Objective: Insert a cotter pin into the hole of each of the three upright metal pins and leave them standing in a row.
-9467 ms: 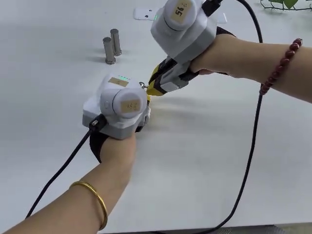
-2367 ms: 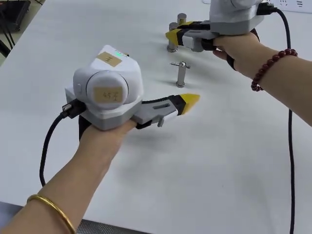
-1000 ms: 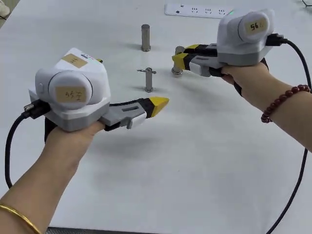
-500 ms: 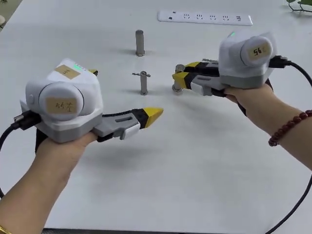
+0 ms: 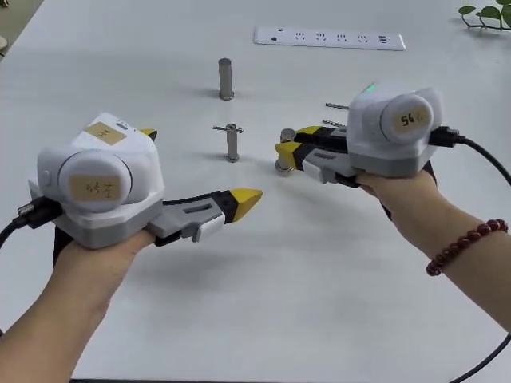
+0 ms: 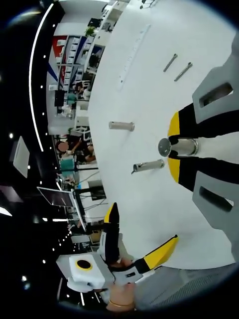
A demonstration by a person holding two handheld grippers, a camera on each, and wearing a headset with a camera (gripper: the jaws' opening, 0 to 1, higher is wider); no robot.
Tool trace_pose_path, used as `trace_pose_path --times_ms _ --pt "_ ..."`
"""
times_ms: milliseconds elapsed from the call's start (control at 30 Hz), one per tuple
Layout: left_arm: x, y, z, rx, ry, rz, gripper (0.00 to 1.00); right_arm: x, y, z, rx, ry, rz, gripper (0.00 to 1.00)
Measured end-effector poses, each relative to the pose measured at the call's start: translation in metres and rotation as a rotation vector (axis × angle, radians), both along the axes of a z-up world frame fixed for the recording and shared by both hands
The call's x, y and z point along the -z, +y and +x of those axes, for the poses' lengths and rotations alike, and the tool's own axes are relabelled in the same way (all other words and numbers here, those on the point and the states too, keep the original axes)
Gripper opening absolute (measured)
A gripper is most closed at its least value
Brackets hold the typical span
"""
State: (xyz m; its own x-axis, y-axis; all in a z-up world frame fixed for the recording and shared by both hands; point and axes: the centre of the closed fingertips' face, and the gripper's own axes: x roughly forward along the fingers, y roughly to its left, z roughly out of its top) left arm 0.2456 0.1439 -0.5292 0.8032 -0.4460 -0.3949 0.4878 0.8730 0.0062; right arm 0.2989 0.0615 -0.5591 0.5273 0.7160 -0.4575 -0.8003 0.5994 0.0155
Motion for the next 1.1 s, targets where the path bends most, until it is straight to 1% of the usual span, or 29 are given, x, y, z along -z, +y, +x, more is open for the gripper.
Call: trace_pose_path --times_ms 67,267,333,367,433,667,967,1033,1067,1100 --pt "-0.001 -0.001 -0.001 0.006 -0.004 0.002 0.93 0.001 -0.001 -0.001 0.003 0.000 0.000 0.07" --pt "0.000 -0.002 -0.002 0.010 0.000 0.003 0.93 0.001 0.001 -0.009 0.010 0.003 0.004 0.07" --pt "0.001 -0.002 -0.002 0.010 0.001 0.006 0.93 0.002 0.002 -0.011 0.012 0.005 0.006 0.07" --pt "0.001 -0.002 -0.002 0.010 0.001 0.005 0.93 0.003 0.002 -0.009 0.015 0.007 0.005 0.07" --pt "0.001 -0.002 -0.002 0.009 0.004 0.000 0.93 0.003 0.002 -0.012 0.018 0.007 0.002 0.07" --pt "0.001 -0.002 -0.002 0.012 0.005 -0.002 0.93 0.006 0.002 -0.017 0.037 0.024 0.008 0.08" --pt "0.003 -0.004 -0.003 0.015 0.009 -0.002 0.93 0.006 0.002 -0.022 0.043 0.009 0.006 0.08" --pt "0.003 -0.004 -0.003 0.015 0.010 -0.002 0.92 0.006 0.002 -0.022 0.049 0.013 0.007 0.08" --pt "0.003 -0.004 -0.003 0.015 0.010 -0.002 0.92 0.006 0.001 -0.021 0.060 0.031 0.014 0.09" --pt "0.003 -0.004 -0.004 0.016 0.011 -0.002 0.92 0.006 0.002 -0.021 0.061 0.029 0.011 0.09"
